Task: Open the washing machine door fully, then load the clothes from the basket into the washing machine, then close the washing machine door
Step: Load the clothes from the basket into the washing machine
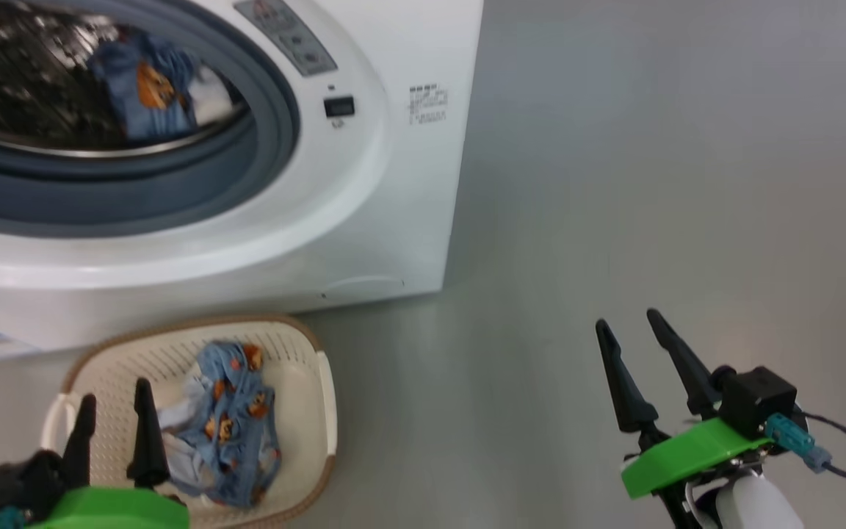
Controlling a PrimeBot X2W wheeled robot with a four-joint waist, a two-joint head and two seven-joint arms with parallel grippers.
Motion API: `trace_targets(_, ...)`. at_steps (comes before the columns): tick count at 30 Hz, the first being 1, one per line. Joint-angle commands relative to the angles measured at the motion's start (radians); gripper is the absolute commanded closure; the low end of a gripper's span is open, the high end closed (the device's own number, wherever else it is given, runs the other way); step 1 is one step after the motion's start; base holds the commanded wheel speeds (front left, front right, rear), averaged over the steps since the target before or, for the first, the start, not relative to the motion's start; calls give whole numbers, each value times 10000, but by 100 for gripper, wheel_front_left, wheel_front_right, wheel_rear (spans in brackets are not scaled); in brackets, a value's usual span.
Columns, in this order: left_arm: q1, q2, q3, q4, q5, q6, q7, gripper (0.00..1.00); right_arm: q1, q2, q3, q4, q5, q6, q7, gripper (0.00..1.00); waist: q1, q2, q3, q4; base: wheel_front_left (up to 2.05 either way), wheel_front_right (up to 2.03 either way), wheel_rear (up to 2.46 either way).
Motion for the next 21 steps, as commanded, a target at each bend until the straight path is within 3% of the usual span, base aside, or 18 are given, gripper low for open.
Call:
trace_targets(1,-423,101,408,23,-57,-60,-53,0,-278,38,286,-307,82,16,-48,0,0,-1,1106,-187,0,0,0)
trace_targets(9,-1882,186,278,1455,-64,-162,-53,0,-801,38,375,-500,101,16,-48,0,0,-1,2491,-440,0,0,0)
trace_targets(21,-3536,1216,-305,3834,-751,-167,-53,0,-1327,38,434,-767,137,16,-48,0,0,-1,4084,-637,0,0,0)
